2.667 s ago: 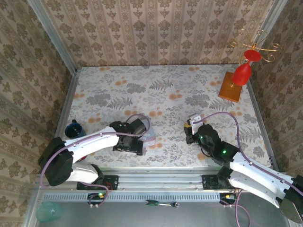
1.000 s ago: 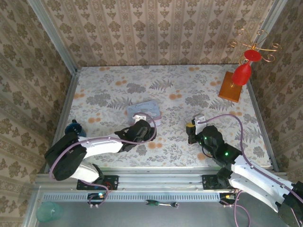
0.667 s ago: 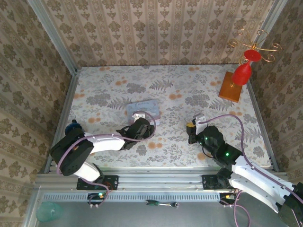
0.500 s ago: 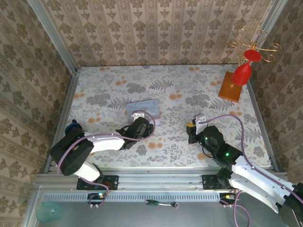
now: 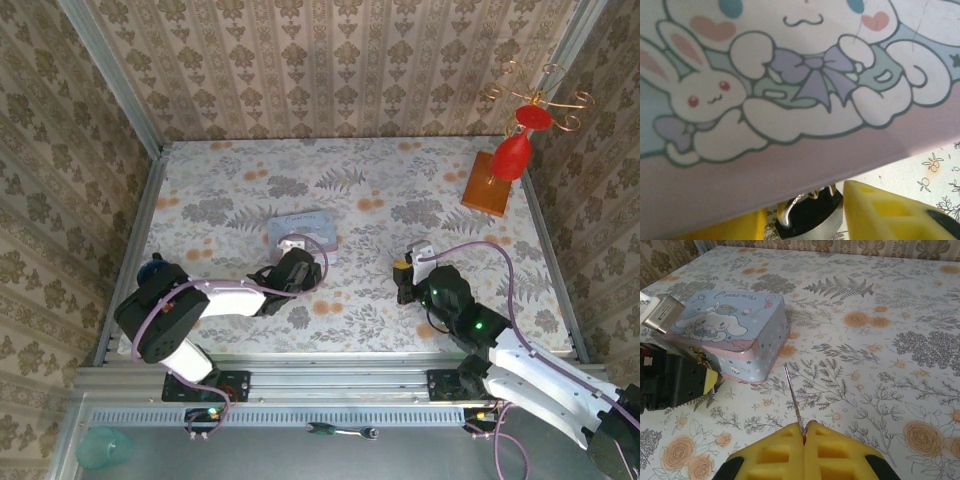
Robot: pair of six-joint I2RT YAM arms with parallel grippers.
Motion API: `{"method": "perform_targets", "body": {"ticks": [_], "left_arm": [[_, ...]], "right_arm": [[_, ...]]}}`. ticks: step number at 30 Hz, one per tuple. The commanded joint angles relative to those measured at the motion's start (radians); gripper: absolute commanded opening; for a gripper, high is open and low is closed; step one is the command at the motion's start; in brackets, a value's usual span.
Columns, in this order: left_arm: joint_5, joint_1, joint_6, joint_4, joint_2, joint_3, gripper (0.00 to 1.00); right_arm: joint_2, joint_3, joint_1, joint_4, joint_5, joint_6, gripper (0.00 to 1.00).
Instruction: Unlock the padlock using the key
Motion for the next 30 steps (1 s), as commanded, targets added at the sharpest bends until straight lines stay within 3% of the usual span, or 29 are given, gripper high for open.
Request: {"method": "perform_targets", "body": {"ticks": [1, 8, 18, 24, 30], "left_arm": [[0.017, 0.013, 0.016, 0.035, 0.002, -0.023, 0.39], [0.050, 0.029, 0.049, 0.041, -0.032, -0.042, 0.29], [0.185, 0.058, 0.101, -0.069, -0.057, -0.001, 0.16], [0.345, 0.120, 0.116, -0.083, -0.056, 0.032, 0.12], [0.495, 0.178, 0.145, -0.087, -0.045, 0.084, 0.10]], "right_arm": [[-0.004, -0.004, -0.006, 0.015, -0.011, 0.017, 0.00], [0.020, 0.004, -0.006, 0.003, -0.044, 0.069, 0.00], [0.118, 0.045, 0.001, -0.079, -0.170, 0.308, 0.00], [0.192, 0.082, 0.011, -0.102, -0.246, 0.438, 0.00], [0.319, 0.076, 0.014, 0.038, -0.375, 0.594, 0.00]]}}
